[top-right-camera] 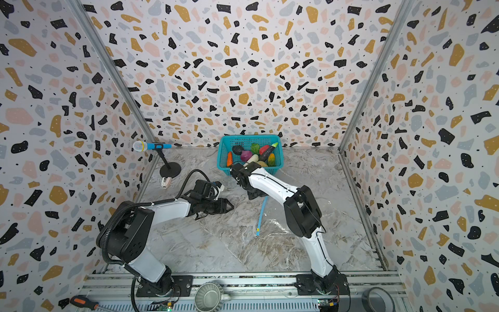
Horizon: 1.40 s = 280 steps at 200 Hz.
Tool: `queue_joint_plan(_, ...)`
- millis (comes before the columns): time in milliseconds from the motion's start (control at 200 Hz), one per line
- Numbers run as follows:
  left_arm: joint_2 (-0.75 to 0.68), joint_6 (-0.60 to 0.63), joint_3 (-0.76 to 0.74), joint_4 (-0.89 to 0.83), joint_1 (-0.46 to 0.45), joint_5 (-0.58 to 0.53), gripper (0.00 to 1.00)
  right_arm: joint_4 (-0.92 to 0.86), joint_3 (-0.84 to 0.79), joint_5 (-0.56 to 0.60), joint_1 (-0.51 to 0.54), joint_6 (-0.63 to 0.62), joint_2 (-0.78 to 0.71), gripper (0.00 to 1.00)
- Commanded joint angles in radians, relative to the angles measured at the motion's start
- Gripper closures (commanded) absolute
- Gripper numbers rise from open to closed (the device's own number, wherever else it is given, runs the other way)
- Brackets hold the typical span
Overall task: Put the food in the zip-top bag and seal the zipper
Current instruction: 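Grasp the bag's blue zipper edge with the right gripper and lift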
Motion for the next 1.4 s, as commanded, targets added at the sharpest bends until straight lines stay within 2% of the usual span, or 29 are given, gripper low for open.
queue_joint_plan(0, -0.035, -0.035, -0.033, 0.037, 0.017, -0.036, 0.39, -0.111, 0.026, 0.044, 0.004, 0.043, 0.014, 0.13)
queue_joint_plan(330, -0.043, -0.043, -0.057, 0.053, 0.032, -0.047, 0.37, -0.045, -0.040, 0.018, 0.006, 0.037, 0.057, 0.13)
queue_joint_plan(706, -0.044, -0.061, -0.082, 0.087, 0.034, -0.046, 0.33, -0.044, -0.035, 0.019, 0.007, 0.036, 0.111, 0.14)
queue_joint_plan(876, -0.044, -0.057, -0.085, 0.088, 0.035, -0.041, 0.33, -0.067, -0.033, 0.063, 0.009, 0.045, 0.120, 0.15)
queue_joint_plan(1166, -0.024, -0.066, -0.090, 0.114, 0.036, -0.028, 0.32, -0.107, -0.035, 0.109, 0.020, 0.061, 0.119, 0.25)
queue_joint_plan(1206, -0.024, -0.066, -0.092, 0.116, 0.036, -0.026, 0.32, -0.108, -0.037, 0.112, 0.021, 0.061, 0.119, 0.30)
queue_joint_plan(1346, -0.024, -0.065, -0.096, 0.119, 0.036, -0.024, 0.32, -0.113, -0.059, 0.131, 0.026, 0.071, 0.126, 0.33)
queue_joint_plan(1396, -0.026, -0.065, -0.098, 0.120, 0.036, -0.023, 0.32, -0.113, -0.064, 0.136, 0.027, 0.071, 0.132, 0.40)
